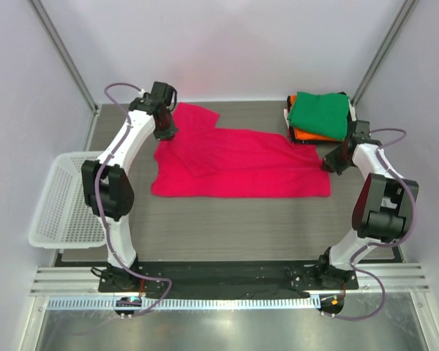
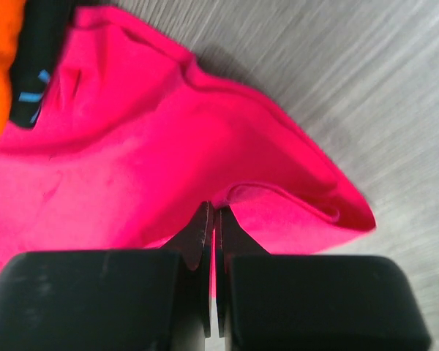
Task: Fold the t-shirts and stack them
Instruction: Fold the tshirt
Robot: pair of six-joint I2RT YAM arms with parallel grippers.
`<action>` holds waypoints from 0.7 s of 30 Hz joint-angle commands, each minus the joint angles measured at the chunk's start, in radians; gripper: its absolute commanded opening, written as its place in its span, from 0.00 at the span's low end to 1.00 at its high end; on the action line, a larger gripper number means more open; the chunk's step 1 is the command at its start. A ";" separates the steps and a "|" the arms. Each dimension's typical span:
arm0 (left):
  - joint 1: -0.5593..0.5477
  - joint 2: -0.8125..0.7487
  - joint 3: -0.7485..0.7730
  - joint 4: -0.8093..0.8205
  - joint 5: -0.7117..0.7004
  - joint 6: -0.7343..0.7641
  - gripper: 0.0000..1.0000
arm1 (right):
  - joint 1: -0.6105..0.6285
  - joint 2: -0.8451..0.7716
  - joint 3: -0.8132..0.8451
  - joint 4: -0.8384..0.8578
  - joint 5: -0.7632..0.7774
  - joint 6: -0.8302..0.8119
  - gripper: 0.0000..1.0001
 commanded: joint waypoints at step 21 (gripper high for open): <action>0.110 0.138 0.271 -0.092 0.092 0.044 0.78 | 0.010 0.143 0.277 -0.087 0.058 -0.094 1.00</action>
